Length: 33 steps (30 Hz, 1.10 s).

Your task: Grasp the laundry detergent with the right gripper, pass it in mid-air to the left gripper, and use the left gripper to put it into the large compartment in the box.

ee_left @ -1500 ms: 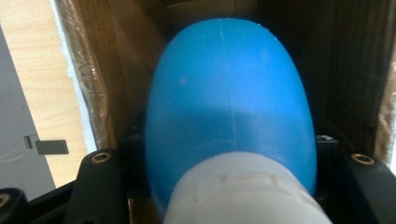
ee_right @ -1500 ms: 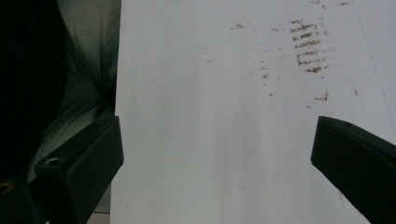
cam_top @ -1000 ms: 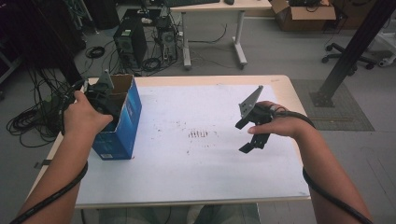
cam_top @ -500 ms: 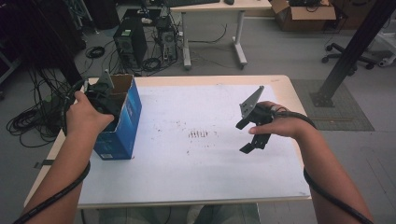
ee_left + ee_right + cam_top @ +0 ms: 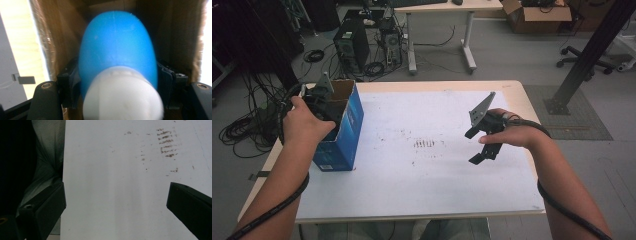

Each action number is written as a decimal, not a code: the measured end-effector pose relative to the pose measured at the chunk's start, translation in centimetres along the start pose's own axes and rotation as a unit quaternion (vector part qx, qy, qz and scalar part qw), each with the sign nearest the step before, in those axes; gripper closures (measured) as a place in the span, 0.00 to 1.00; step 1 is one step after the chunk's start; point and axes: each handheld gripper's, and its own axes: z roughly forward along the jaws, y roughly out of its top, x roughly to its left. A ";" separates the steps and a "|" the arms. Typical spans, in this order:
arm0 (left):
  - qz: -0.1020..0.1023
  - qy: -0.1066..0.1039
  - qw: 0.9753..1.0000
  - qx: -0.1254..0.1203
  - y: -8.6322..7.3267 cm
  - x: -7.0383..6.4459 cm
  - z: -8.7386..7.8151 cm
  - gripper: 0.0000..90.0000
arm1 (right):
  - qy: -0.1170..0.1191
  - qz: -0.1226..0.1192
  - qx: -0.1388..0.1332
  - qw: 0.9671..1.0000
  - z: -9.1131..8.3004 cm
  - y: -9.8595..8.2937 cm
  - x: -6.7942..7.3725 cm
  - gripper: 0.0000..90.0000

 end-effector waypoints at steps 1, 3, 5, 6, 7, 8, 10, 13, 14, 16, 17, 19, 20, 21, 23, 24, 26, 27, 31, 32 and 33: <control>-0.002 -0.001 1.000 0.001 0.0 0.0 -0.1 0.35 | 0.001 0.000 -0.001 1.000 0.0 0.0 0.0 0.03; -0.004 0.003 1.000 0.001 0.0 0.1 -0.4 0.35 | 0.000 0.001 -0.002 1.000 0.0 0.0 0.1 0.03; -0.007 0.000 1.000 -0.004 -0.1 0.1 -0.8 0.34 | 0.000 0.001 -0.003 1.000 -0.1 -0.1 0.1 0.03; -0.006 0.001 1.000 -0.002 -0.1 0.1 -0.9 0.35 | 0.000 -0.001 -0.002 1.000 -0.2 -0.1 0.1 0.03; -0.007 0.000 1.000 -0.005 -0.2 0.1 -1.1 0.34 | -0.001 0.000 -0.003 1.000 -0.2 -0.1 0.1 0.03; -0.006 0.001 1.000 -0.008 -0.2 0.0 -1.3 0.34 | -0.001 0.000 -0.003 1.000 -0.2 -0.1 0.1 0.03; -0.006 0.000 1.000 -0.009 -0.3 -0.1 -1.6 0.32 | -0.001 0.000 -0.005 1.000 -0.3 -0.1 0.2 0.03; -0.003 0.002 1.000 -0.011 -0.4 -0.2 -1.9 0.31 | -0.002 -0.001 -0.007 1.000 -0.3 -0.2 0.2 0.03; -0.002 0.002 1.000 -0.012 -0.4 -0.3 -2.1 0.31 | -0.001 -0.001 -0.007 1.000 -0.3 -0.2 0.2 0.03; -0.003 0.002 1.000 -0.014 -0.4 -0.3 -2.3 0.28 | -0.002 -0.002 -0.006 1.000 -0.4 -0.1 0.3 0.03; -0.001 0.000 1.000 -0.013 -0.4 -0.3 -2.4 0.27 | -0.002 -0.003 -0.005 1.000 -0.4 -0.1 0.3 0.03; 0.000 -0.002 1.000 -0.014 -0.5 -0.4 -2.7 0.27 | -0.002 -0.003 -0.007 1.000 -0.4 -0.1 0.3 0.03; 0.001 0.000 1.000 -0.015 -0.5 -0.5 -2.8 0.26 | -0.002 -0.002 -0.007 1.000 -0.4 -0.1 0.3 0.03; 0.002 0.001 1.000 -0.013 -0.6 -0.5 -3.0 0.25 | -0.003 -0.003 -0.006 1.000 -0.5 -0.1 0.3 0.03; 0.000 -0.001 1.000 -0.013 -0.6 -0.4 -3.2 0.23 | -0.003 -0.003 -0.008 1.000 -0.5 -0.1 0.4 0.03; 0.001 -0.001 1.000 -0.014 -0.7 -0.4 -3.4 0.23 | -0.004 -0.004 -0.008 1.000 -0.6 -0.1 0.4 0.03; 0.001 -0.002 1.000 -0.017 -0.7 -0.3 -3.7 0.22 | -0.004 -0.004 -0.008 1.000 -0.7 0.0 0.4 0.03; 0.002 -0.002 1.000 -0.017 -0.8 -0.3 -3.9 0.22 | -0.005 -0.004 -0.009 1.000 -0.7 0.0 0.4 0.03; 0.009 -0.004 1.000 -0.024 -0.9 -0.5 -4.8 0.19 | -0.005 -0.004 -0.007 1.000 -0.8 0.0 0.5 0.03; 0.011 -0.005 1.000 -0.026 -1.0 -0.5 -5.0 0.16 | -0.006 -0.004 -0.008 1.000 -0.8 0.0 0.5 0.03; 0.013 -0.006 1.000 -0.027 -1.0 -0.6 -5.2 0.16 | -0.005 -0.004 -0.008 1.000 -0.8 0.1 0.5 0.03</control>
